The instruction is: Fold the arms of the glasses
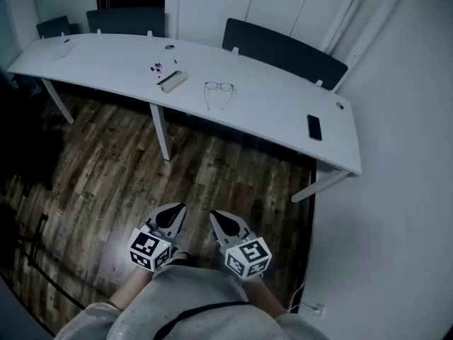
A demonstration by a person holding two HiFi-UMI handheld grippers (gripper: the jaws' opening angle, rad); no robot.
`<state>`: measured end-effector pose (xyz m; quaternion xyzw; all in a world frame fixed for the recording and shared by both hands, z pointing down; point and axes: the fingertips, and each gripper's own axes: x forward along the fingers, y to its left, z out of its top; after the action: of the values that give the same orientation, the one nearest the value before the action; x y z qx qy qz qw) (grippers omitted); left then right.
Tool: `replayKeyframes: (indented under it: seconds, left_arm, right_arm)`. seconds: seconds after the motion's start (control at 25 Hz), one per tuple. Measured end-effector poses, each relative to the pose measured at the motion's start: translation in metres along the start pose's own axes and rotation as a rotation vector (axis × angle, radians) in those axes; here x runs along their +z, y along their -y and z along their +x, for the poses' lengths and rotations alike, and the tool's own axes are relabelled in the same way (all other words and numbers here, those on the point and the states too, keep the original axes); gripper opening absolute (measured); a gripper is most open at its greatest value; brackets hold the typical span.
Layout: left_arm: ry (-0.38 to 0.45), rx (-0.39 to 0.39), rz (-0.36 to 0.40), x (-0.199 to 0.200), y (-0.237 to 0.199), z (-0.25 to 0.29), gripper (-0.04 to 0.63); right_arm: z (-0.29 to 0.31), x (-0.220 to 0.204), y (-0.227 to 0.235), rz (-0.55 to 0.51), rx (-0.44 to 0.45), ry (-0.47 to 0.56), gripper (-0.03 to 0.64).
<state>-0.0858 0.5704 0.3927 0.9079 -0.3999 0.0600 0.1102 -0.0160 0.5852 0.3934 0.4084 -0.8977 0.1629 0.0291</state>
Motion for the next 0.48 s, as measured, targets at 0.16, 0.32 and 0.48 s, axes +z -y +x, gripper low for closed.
replayKeyframes:
  seconds: [0.16, 0.32, 0.48]
  left_arm:
    - [0.005, 0.005, -0.014, -0.002, 0.001, 0.002, 0.015]
    - [0.014, 0.010, -0.024, -0.002, 0.002, 0.008, 0.015]
    - [0.021, 0.019, -0.030, -0.001, 0.002, 0.007, 0.015]
  right_arm:
    - [-0.001, 0.001, 0.003, -0.010, -0.004, 0.000, 0.018]
    - [-0.003, 0.000, 0.009, -0.018, -0.007, -0.003, 0.018]
    - [-0.004, 0.000, 0.010, -0.022, -0.008, -0.006, 0.018]
